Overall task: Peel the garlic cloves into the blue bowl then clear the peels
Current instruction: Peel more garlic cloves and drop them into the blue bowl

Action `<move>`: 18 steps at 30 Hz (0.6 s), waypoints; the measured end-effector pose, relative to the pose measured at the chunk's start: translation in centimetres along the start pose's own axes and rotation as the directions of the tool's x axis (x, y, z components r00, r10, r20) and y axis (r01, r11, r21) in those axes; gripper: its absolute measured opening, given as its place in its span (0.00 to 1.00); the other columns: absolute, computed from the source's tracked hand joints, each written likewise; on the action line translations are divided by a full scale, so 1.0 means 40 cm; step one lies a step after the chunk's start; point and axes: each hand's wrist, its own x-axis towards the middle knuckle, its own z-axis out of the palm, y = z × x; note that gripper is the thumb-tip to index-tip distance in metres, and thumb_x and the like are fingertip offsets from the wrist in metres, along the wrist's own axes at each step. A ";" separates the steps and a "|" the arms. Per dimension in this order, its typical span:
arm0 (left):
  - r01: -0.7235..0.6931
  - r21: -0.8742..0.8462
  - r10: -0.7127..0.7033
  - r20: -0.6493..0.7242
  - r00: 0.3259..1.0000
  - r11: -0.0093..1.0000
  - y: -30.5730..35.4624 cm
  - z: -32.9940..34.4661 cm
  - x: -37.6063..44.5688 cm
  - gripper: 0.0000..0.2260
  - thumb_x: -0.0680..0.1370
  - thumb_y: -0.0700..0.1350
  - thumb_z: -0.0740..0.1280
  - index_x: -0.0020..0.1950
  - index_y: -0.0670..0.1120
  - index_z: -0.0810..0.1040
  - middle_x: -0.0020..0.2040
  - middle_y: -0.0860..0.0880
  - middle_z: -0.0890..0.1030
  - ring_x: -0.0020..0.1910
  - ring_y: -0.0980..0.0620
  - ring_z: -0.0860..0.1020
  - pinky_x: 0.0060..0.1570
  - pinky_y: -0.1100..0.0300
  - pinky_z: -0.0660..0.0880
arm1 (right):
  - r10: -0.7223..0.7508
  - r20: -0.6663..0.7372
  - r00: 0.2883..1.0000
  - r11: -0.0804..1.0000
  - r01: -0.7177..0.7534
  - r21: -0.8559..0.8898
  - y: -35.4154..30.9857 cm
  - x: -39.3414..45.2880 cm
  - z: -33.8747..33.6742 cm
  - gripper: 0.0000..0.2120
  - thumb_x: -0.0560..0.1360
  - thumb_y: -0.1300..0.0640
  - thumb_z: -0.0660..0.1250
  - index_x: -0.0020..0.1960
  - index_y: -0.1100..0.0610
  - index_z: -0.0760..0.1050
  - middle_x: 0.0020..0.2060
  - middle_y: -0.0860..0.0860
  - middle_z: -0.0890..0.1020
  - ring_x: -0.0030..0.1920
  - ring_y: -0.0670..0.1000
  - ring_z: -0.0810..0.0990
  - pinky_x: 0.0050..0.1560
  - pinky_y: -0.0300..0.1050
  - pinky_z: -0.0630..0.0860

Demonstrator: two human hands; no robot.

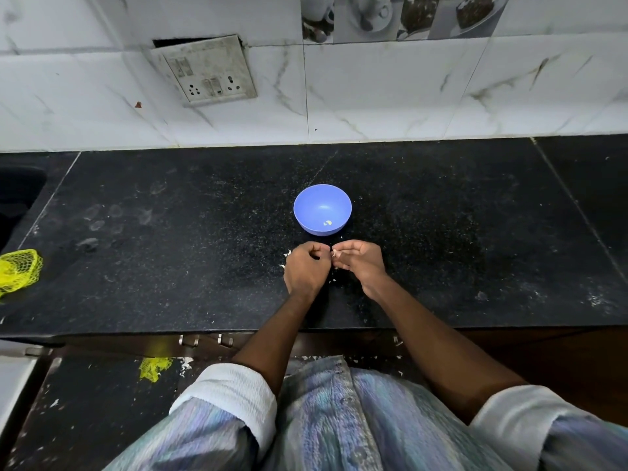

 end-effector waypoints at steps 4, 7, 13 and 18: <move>0.057 -0.101 -0.050 0.065 0.997 0.993 -0.004 0.004 0.007 0.04 0.77 0.48 0.74 0.44 0.52 0.89 0.35 0.57 0.86 0.35 0.63 0.83 0.40 0.63 0.78 | -0.054 -0.013 0.998 0.996 0.053 -0.068 0.004 0.007 0.001 0.05 0.76 0.69 0.72 0.52 0.65 0.83 0.41 0.58 0.87 0.41 0.51 0.86 0.43 0.40 0.82; 0.092 -0.205 -0.076 0.082 0.994 0.975 -0.014 0.008 0.018 0.03 0.75 0.46 0.76 0.43 0.50 0.90 0.35 0.54 0.86 0.33 0.59 0.82 0.43 0.57 0.82 | -0.099 -0.006 0.995 0.989 0.097 -0.113 0.008 0.013 0.000 0.05 0.77 0.70 0.71 0.50 0.64 0.84 0.41 0.58 0.87 0.40 0.50 0.85 0.44 0.40 0.83; 0.150 -0.348 -0.088 0.188 0.978 0.925 -0.010 -0.007 0.017 0.06 0.78 0.37 0.72 0.43 0.40 0.88 0.35 0.42 0.86 0.32 0.52 0.82 0.44 0.52 0.84 | -0.149 0.036 0.988 0.969 0.153 -0.194 0.007 0.020 -0.008 0.07 0.76 0.71 0.70 0.48 0.63 0.85 0.40 0.59 0.87 0.38 0.51 0.84 0.43 0.42 0.82; 0.142 -0.328 -0.068 0.228 0.971 0.934 -0.009 -0.012 0.019 0.05 0.76 0.38 0.75 0.41 0.39 0.87 0.34 0.43 0.86 0.31 0.51 0.82 0.41 0.55 0.84 | -0.172 0.111 0.979 0.935 0.198 -0.295 -0.003 0.022 -0.022 0.08 0.76 0.72 0.69 0.46 0.62 0.84 0.38 0.64 0.85 0.34 0.49 0.82 0.38 0.40 0.79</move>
